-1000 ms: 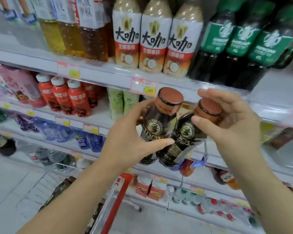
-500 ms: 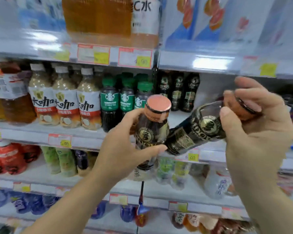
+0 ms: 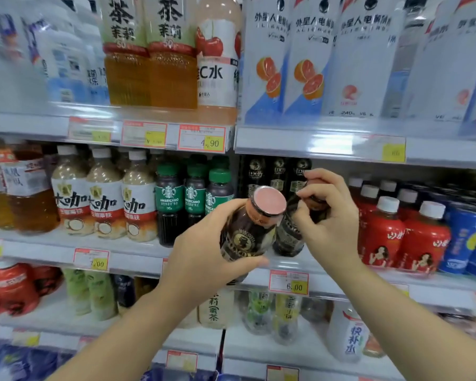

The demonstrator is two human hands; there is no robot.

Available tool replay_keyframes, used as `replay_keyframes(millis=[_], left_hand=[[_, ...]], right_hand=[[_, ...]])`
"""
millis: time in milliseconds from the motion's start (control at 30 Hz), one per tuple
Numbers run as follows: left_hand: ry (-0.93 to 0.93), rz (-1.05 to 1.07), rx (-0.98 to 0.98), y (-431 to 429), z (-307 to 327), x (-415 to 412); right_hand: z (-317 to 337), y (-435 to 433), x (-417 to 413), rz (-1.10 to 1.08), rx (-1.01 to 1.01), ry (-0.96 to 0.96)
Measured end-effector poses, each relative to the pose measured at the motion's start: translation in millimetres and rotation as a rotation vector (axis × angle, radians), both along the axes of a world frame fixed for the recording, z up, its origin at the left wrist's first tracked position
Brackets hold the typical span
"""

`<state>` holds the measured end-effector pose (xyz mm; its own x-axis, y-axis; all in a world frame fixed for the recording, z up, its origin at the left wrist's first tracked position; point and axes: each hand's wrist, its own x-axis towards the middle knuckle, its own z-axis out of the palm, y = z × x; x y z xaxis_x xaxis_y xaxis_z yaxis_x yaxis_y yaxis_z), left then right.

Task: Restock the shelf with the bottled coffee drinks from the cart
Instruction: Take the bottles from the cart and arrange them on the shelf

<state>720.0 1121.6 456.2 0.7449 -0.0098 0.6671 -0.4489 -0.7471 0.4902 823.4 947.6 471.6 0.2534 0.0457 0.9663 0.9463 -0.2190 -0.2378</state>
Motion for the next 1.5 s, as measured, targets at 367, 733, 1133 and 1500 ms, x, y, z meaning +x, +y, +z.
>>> replay_keyframes(millis=[367,733,1133,1500], left_hand=[[0.009,0.071,0.047,2,7,12],[0.036,0.055,-0.016,3,8,19],[0.016,0.006,-0.168,6,9,25],[0.043,-0.009,-0.306,10,7,32]], right_hand=[[13,9,22,0.138,0.069,0.312],[22,14,76,0.003,-0.022,0.627],[-25,4,109,-0.208,-0.361,0.881],[-33,35,170,-0.334,-0.324,0.766]])
